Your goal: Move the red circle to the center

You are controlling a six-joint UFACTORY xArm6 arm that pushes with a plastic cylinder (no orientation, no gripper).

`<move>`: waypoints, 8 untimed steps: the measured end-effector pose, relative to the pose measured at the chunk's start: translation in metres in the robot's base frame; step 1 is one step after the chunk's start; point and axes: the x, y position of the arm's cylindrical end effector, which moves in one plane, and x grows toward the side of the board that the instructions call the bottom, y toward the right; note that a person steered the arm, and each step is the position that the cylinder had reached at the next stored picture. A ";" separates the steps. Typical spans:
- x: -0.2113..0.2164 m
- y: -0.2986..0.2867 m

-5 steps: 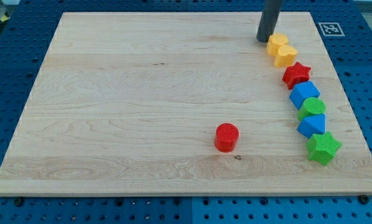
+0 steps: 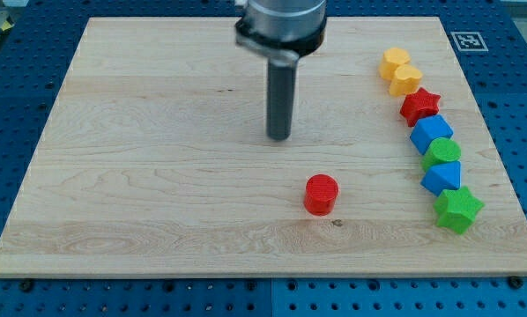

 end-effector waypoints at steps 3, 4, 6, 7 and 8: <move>0.157 0.052; 0.156 0.057; 0.128 0.066; 0.111 0.066; 0.097 0.066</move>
